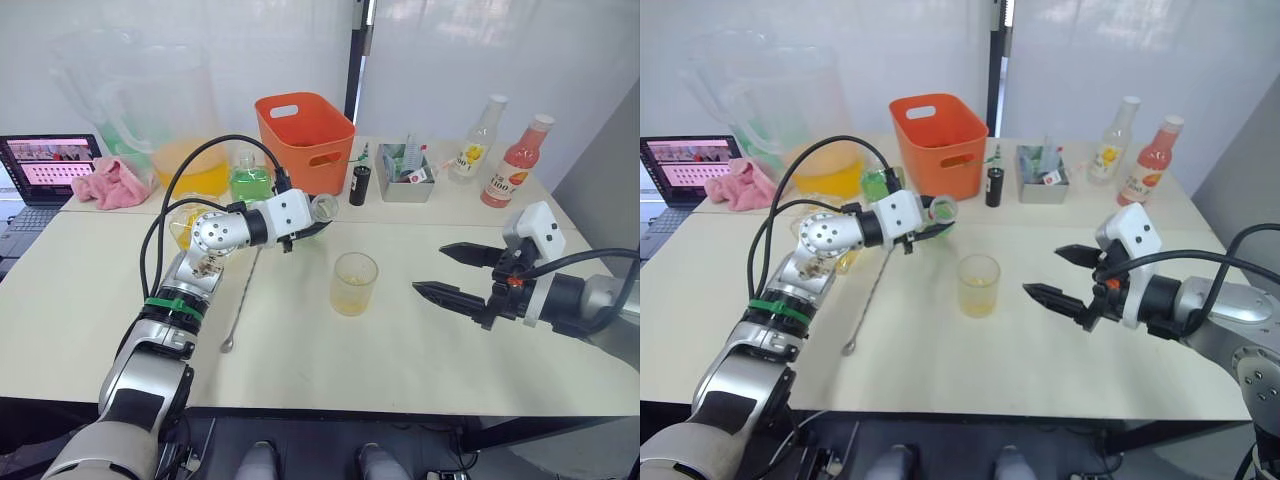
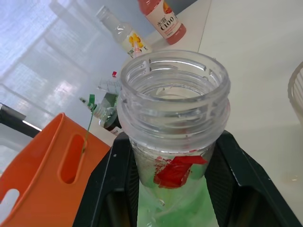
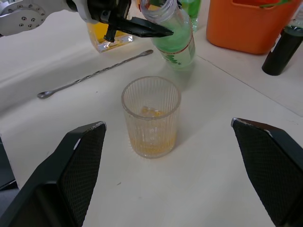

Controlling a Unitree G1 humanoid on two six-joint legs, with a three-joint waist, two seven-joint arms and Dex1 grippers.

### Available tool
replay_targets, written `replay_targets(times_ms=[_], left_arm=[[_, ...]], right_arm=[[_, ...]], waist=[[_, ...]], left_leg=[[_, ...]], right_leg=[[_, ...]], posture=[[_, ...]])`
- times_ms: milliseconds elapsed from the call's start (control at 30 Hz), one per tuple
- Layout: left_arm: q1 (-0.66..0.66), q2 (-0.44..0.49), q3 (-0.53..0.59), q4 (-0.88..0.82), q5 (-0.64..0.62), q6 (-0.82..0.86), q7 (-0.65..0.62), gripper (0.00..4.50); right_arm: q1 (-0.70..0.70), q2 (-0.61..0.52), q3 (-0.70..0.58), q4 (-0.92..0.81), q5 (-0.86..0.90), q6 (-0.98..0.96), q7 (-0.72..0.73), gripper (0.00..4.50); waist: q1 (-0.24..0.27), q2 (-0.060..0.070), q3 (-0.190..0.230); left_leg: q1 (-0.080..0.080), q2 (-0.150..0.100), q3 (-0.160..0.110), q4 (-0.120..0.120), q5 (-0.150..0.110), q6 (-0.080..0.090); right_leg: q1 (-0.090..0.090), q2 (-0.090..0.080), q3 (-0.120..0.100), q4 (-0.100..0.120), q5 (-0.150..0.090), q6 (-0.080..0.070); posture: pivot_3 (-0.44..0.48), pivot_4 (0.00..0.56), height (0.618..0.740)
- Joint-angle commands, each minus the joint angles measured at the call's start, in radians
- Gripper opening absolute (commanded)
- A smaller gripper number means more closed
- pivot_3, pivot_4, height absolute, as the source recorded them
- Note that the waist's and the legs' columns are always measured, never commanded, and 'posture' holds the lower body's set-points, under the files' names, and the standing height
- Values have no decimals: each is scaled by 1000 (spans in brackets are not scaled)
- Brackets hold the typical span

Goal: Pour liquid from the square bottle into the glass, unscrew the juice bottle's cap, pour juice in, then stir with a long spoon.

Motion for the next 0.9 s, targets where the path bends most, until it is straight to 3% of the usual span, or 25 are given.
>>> replay_targets(times_ms=[33, 567, 900], left_arm=[[-60, -13, 16, -25, 24, -19, 60, 1418], [-53, -52, -81, -188, 188, 156, 89, 1418], [-47, -22, -133, -177, 285, -4, 171, 1418]], right_arm=[[-7, 1, -31, -25, 2, -26, -30, 4477], [-37, 15, -5, -15, 13, -32, -102, 4477], [-47, 11, -7, -10, 18, -25, -121, 4477]], waist=[[0, 0, 0], [-2, 0, 0], [-2, 0, 0]], left_leg=[[0, 0, 0, 0, 0, 0], [0, 0, -1, 0, 0, 0], [0, 0, -1, 0, 0, 0]], right_leg=[[0, 0, 0, 0, 0, 0], [0, 0, 0, 1, 0, 0], [0, 0, 0, 1, 2, -3]], posture=[[0, 150, 740], [0, 150, 740], [0, 150, 740]])
